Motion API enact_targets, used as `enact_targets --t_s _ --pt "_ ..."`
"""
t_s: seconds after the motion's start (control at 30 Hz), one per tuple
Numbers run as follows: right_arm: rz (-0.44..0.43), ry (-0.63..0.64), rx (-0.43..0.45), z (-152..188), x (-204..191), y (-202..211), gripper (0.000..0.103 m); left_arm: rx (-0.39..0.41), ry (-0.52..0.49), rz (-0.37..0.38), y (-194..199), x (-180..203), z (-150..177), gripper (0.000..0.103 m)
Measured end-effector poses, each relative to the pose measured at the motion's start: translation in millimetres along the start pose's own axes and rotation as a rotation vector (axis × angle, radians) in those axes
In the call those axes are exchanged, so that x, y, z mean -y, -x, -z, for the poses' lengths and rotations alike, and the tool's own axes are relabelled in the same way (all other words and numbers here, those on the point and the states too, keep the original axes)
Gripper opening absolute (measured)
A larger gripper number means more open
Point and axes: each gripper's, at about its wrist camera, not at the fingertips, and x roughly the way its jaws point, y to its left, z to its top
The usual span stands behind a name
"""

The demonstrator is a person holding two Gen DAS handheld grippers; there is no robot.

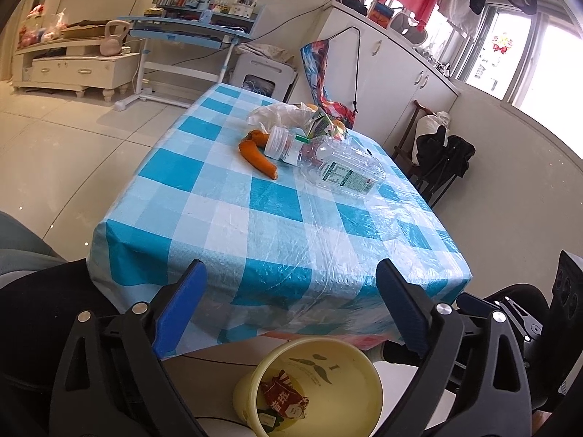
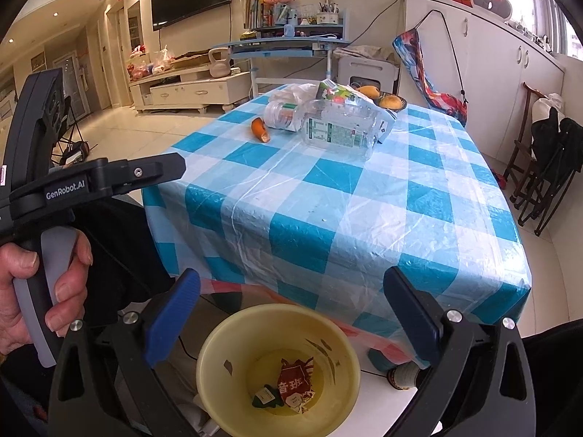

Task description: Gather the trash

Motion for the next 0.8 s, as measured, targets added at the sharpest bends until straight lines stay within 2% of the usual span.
enact_targets --t_s 0.13,0.5,0.8 --pt "0.0 0.0 0.001 0.0 0.0 0.3 0.097 0.009 -0.005 -0.011 1.8 0.5 -0.3 0.095" --pt "0.011 -0.04 0.04 -9.3 12.4 8.2 0.097 -0.002 -0.009 -0.048 1.2 -1.8 -6.5 0.095" --pt "0.008 0.014 0.089 -45.6 22.2 -0.6 0.097 -0.016 0.037 -0.094 -19.8 -9.3 -33.1 0.095"
